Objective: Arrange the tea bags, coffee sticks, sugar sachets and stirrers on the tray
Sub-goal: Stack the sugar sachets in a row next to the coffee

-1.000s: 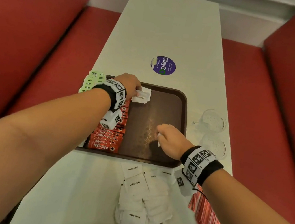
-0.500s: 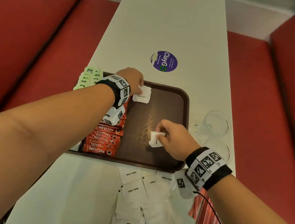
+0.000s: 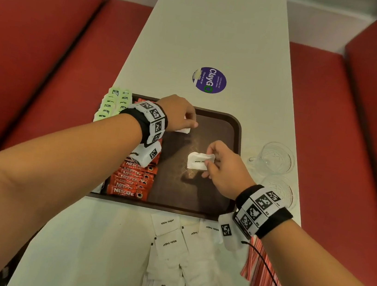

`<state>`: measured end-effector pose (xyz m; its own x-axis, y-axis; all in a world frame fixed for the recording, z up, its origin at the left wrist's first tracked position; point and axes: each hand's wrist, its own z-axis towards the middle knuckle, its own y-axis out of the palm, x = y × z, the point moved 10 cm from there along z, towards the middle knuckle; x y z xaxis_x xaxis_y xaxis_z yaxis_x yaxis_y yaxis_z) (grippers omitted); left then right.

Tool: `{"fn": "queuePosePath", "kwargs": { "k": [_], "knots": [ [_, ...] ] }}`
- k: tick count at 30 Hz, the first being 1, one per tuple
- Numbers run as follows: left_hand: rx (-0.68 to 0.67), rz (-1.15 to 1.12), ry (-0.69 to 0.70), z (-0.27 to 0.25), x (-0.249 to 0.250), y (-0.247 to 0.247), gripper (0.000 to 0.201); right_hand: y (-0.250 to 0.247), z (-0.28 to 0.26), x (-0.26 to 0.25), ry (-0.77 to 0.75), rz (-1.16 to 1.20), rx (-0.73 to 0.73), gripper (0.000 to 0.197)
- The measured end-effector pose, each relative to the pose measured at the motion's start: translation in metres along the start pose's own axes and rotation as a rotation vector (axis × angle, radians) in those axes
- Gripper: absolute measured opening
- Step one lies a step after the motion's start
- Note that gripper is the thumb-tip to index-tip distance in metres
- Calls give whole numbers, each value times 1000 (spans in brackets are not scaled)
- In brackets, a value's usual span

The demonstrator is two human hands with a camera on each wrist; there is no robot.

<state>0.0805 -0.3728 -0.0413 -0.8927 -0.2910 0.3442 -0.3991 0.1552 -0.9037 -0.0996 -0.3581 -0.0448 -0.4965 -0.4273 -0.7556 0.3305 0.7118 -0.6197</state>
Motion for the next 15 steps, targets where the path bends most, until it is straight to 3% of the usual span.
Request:
{"fn": "queuePosePath", "kwargs": {
  "k": [3, 6, 8, 11, 15],
  "knots": [
    [-33, -206, 102, -27, 30, -3, 43, -4, 2, 2, 12, 27, 34, 12],
    [-143, -210, 211, -49, 50, 14, 28, -4, 5, 3, 25, 52, 40, 11],
    [-123, -161, 233, -52, 51, 21, 19, -2, 5, 3, 28, 40, 25, 9],
    [-49, -157, 158, -49, 37, 16, 15, -4, 2, 4, 36, -7, 19, 18],
    [84, -103, -68, -38, -9, -7, 13, 2, -13, 3, 6, -195, -78, 31]
  ]
}}
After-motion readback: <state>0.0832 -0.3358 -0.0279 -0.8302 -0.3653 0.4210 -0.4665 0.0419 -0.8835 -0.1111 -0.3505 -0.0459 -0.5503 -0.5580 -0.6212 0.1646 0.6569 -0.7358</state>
